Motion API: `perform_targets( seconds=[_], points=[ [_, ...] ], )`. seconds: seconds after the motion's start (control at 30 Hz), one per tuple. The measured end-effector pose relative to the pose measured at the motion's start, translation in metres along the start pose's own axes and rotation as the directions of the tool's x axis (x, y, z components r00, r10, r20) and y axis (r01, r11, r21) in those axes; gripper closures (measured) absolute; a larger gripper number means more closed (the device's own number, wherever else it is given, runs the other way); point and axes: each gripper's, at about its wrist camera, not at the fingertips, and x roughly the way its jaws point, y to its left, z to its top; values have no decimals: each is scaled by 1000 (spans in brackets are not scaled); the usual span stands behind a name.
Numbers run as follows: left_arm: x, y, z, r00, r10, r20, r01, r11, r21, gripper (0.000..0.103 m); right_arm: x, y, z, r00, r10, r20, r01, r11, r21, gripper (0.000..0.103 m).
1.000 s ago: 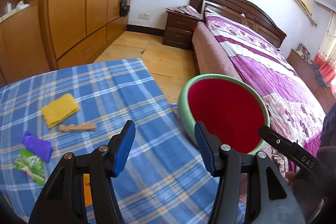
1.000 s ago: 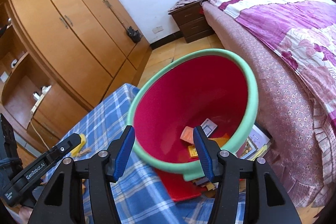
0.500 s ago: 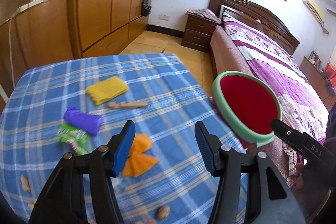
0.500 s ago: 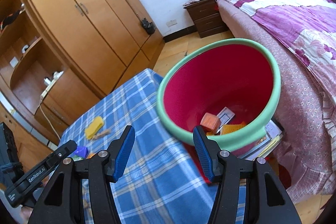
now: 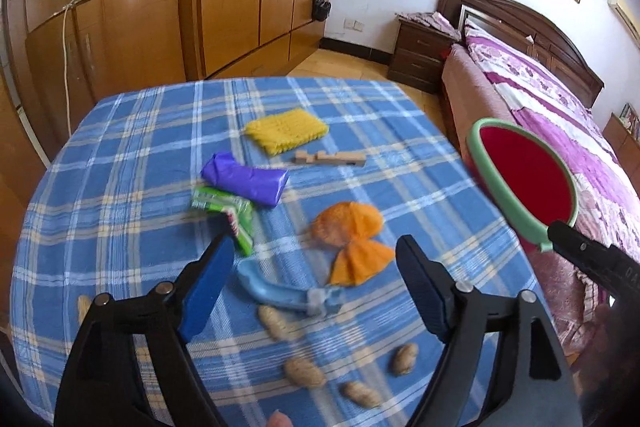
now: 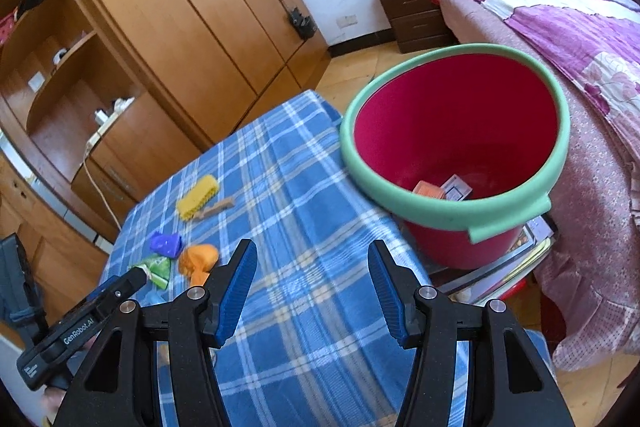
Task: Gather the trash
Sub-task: 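Move both tools back over the table toward the remaining trash, then grasp the light blue plastic clip with the left tool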
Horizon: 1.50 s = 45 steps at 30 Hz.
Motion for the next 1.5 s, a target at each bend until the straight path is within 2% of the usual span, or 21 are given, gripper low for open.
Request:
perform_targets(
  seconds=[0.43, 0.83, 0.97, 1.07, 1.23, 1.4, 1.5],
  points=[
    [26, 12, -24, 995, 29, -98, -27, 999, 24, 16, 14, 9, -14, 998, -2, -62, 1, 1000, -20, 44],
    [47, 15, -26, 987, 43, -155, -41, 999, 19, 16, 21, 10, -16, 996, -5, -86, 4, 1000, -18, 44],
    [48, 16, -24, 988, 53, -145, -51, 998, 23, 22, 22, 11, -17, 996, -6, -91, 4, 1000, -20, 44],
    [47, 15, -24, 989, 56, -133, -51, 998, 38, 31, 24, 12, -18, 995, -5, -99, 3, 1000, -21, 44],
    [38, 20, -20, 994, 14, -106, -13, 1000, 5, 31, 26, 18, -18, 994, -3, -106, -1, 999, -34, 44],
    [25, 30, -13, 997, 24, -70, -26, 999, -31, 31, 29, 27, -17, 994, 3, -109, -9, 998, -61, 44],
    [18, 38, -9, 996, 63, -62, -67, 996, -52, 31, 33, 35, -17, 993, 8, -117, -18, 996, -84, 44]
  ],
)
